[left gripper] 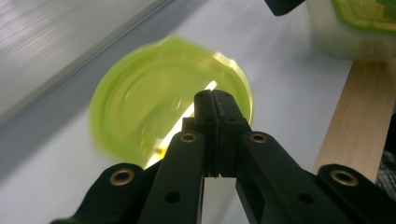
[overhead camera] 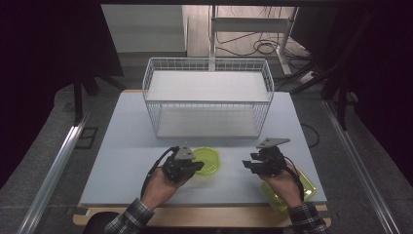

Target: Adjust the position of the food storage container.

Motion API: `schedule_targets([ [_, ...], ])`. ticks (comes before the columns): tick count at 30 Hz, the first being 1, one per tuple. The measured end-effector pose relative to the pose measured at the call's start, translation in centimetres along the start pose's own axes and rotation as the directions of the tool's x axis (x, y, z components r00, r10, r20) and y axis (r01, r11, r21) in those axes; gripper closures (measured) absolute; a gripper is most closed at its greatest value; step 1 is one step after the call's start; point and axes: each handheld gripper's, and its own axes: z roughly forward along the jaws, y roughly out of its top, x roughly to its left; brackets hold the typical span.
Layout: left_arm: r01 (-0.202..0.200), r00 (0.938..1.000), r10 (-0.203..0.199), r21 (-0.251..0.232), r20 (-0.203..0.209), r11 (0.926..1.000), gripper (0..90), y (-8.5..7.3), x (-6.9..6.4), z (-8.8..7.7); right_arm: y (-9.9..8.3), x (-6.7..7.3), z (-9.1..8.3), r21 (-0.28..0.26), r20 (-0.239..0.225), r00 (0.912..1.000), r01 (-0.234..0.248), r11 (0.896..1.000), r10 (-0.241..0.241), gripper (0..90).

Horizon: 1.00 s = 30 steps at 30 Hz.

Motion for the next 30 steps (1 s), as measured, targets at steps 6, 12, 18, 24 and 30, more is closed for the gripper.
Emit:
schedule_targets([
  [6,-0.025,0.9993,0.024,0.02,0.027,0.9995,89.9,3.7,-0.5,3.5,-0.9,-1.1,-1.5,-0.032,0.029,0.9994,-0.016,0.999,0.017,46.8],
  [12,-0.035,0.999,0.033,0.069,0.032,0.997,89.9,4.6,-0.7,5.7,-1.4,-1.6,-1.9,-0.037,0.04,0.9987,-0.031,0.999,0.033,45.4],
  [18,-0.047,0.9987,0.045,0.121,0.025,0.9916,89.9,4.4,-0.3,6.2,-1.9,-2.1,-2.1,-0.036,0.045,0.998,-0.042,0.998,0.044,44.4],
  [24,-0.025,0.9997,0.026,0.128,0.001,0.9914,89.9,3.3,0.6,5.0,-2.0,-2.0,-2.1,-0.034,0.044,0.9981,-0.042,0.999,0.044,44.0],
  [30,0.001,0.9999,0.001,0.131,-0.016,0.9914,89.9,1.6,1.8,3.0,-2.1,-2.0,-2.0,-0.026,0.041,0.9983,-0.04,0.999,0.041,43.8],
])
